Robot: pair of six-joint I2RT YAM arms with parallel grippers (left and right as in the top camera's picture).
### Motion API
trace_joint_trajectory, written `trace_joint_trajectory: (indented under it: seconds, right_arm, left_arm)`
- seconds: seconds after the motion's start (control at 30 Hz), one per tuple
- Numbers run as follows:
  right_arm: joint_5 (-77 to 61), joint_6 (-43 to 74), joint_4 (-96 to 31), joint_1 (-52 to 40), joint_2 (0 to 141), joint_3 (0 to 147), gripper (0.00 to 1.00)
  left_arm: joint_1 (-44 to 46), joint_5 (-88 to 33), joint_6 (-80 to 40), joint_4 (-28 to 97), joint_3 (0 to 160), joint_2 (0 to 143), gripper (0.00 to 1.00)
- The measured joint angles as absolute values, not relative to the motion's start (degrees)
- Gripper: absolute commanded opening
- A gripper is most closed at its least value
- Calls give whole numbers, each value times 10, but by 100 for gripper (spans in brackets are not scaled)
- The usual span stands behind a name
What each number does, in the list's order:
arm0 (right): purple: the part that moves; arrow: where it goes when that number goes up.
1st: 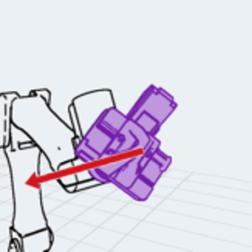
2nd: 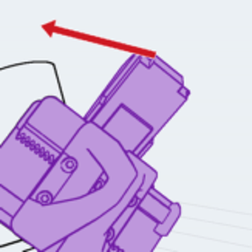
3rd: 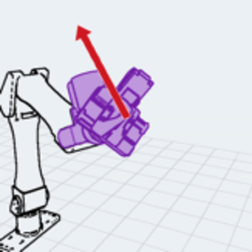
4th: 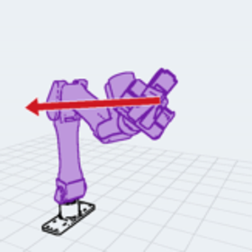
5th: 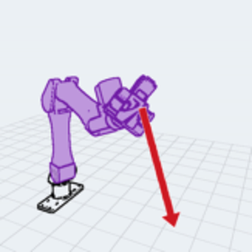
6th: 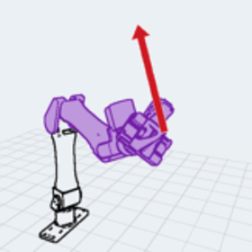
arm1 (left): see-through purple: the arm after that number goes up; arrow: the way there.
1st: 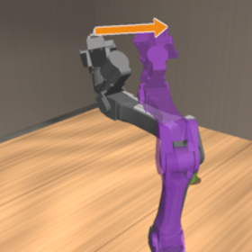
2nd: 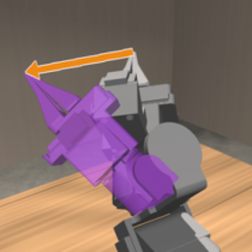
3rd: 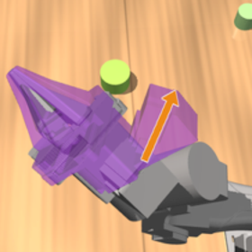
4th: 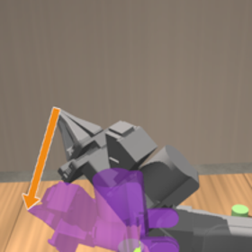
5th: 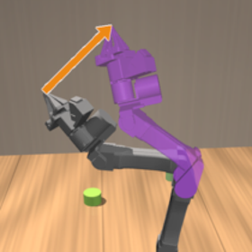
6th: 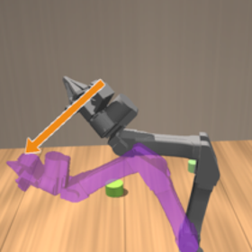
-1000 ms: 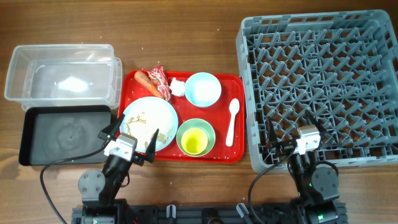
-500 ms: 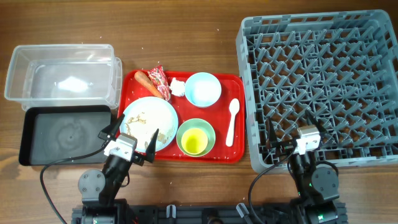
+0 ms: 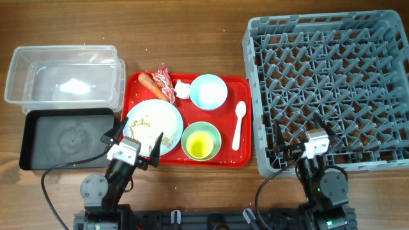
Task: Sort waste into correct bins and load items into the dishwasher rack
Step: 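Move both grippers forward toward the red tray and dish rack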
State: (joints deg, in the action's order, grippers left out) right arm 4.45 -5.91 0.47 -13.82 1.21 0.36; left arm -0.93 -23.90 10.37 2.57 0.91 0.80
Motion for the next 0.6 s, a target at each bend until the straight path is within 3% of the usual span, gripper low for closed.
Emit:
trace_joint_trajectory:
  seconds: [0.27,0.6]
  right_arm:
    - [44,-59,5,-138,12,4,100]
    - [45,-59,7,-138,12,4,100]
  left_arm:
    - [-9,-245,104,8,9,8,100]
    - [-9,-355,102,-41,7,8,100]
